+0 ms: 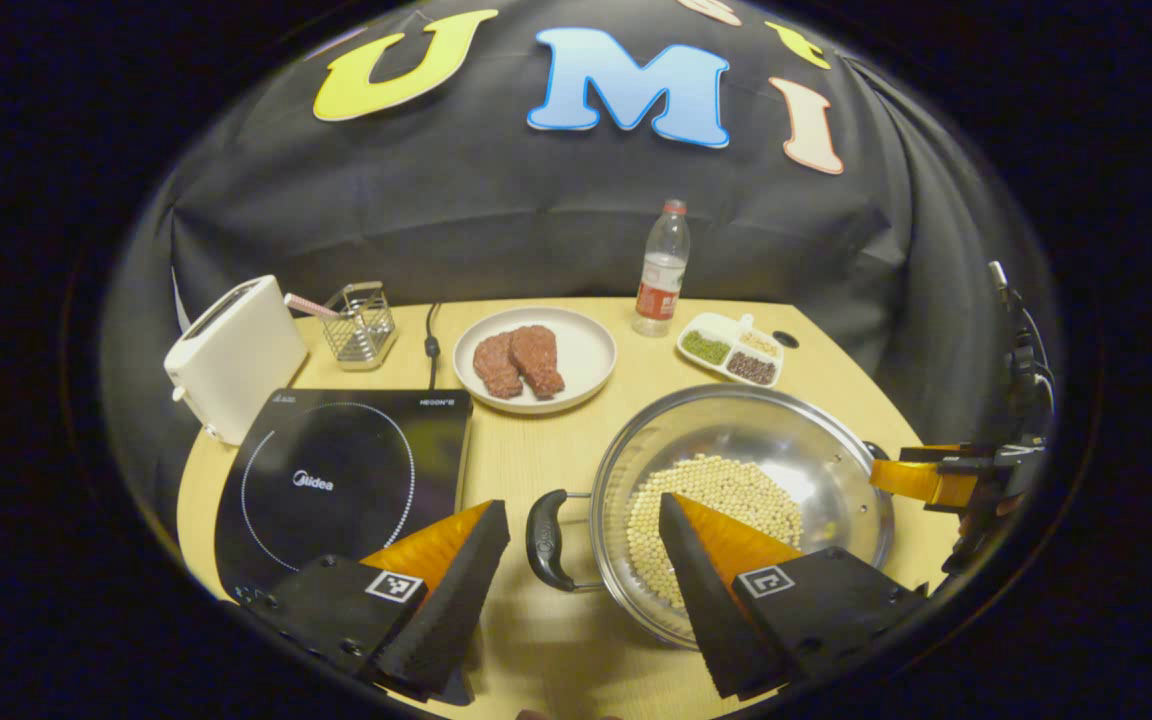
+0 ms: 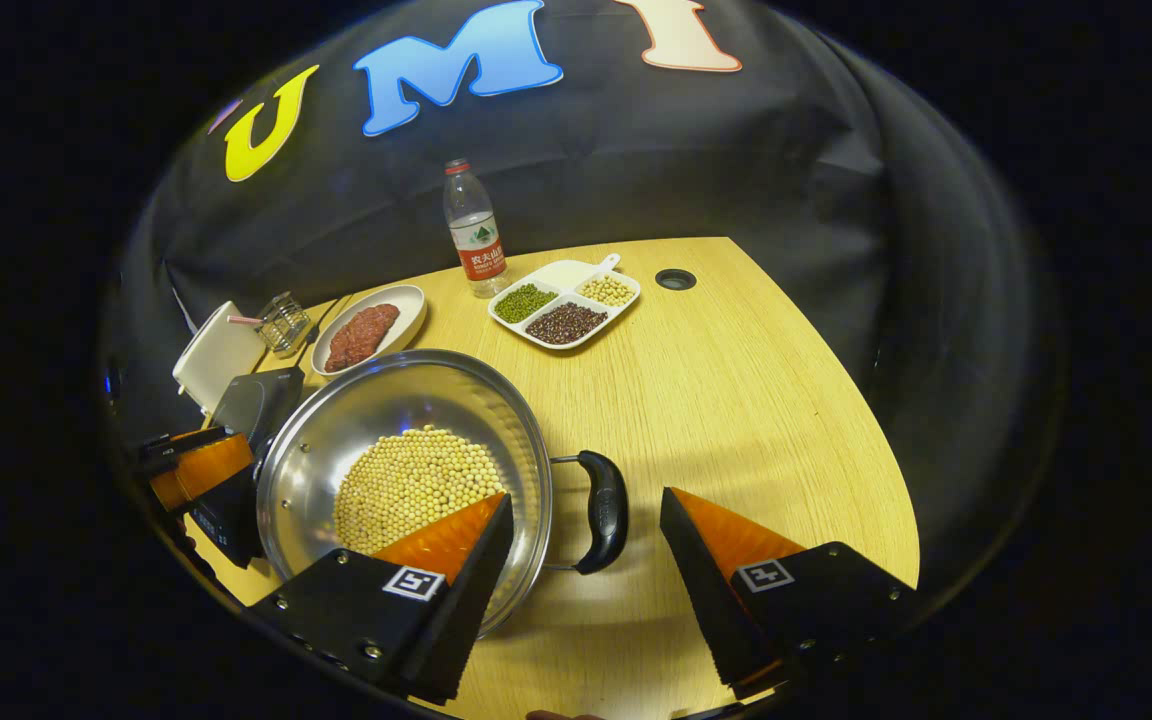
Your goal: First push the handle of the pot to place it horizontally, then grasp the pot with both hands and set it on the induction cooktop.
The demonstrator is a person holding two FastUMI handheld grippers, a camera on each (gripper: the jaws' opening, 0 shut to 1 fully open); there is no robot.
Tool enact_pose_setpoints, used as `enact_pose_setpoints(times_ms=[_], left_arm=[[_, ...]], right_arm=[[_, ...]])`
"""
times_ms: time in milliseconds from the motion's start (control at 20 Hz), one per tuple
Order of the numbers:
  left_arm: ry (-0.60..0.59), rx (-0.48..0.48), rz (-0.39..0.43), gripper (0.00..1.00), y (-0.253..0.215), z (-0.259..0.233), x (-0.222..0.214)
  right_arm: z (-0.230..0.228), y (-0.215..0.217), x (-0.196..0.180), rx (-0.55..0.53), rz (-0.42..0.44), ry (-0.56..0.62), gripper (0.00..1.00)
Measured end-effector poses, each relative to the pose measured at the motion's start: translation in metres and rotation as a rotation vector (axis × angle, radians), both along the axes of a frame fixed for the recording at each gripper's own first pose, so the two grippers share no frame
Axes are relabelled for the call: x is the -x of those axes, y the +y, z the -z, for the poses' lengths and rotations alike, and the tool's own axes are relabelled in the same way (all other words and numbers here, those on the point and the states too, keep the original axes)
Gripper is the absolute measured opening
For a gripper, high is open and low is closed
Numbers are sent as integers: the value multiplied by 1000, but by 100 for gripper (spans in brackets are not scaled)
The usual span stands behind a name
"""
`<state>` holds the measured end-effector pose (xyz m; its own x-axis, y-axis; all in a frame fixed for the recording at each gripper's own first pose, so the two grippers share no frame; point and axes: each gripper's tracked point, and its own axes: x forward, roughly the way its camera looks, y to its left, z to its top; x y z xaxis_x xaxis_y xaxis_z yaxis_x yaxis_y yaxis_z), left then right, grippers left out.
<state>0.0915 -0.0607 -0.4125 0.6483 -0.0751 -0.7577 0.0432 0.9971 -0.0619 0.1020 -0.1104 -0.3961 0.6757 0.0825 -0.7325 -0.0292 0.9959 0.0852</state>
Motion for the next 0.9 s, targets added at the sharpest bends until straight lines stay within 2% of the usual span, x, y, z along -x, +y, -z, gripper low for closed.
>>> enact_pose_setpoints(times_ms=[200,350,450,500,550,600,650,750,800,850,900], left_arm=[[59,-19,19,100,3,28,-5],[99,-24,28,92,4,43,-7],[116,-31,30,87,7,50,-6],[126,-17,33,84,4,52,-5],[131,-8,36,76,1,51,-5],[132,-8,40,76,1,56,-6],[135,-14,46,68,2,51,-6],[133,-31,61,60,2,49,-6],[125,-39,69,62,3,49,-8],[118,-40,80,57,2,46,-9],[114,-38,84,60,2,43,-10]], right_arm=[[16,1,-12,3,19,31,88],[26,4,-13,-1,22,68,86],[28,8,-13,-17,17,82,69],[27,8,-12,-13,19,90,71],[34,10,-13,-9,13,89,61],[36,9,-15,-9,10,92,61],[33,10,-14,-20,20,91,58],[32,12,-10,-24,35,105,48],[33,12,-7,-20,38,120,47],[33,13,-9,-18,42,121,47],[30,14,-9,-21,45,126,47]])
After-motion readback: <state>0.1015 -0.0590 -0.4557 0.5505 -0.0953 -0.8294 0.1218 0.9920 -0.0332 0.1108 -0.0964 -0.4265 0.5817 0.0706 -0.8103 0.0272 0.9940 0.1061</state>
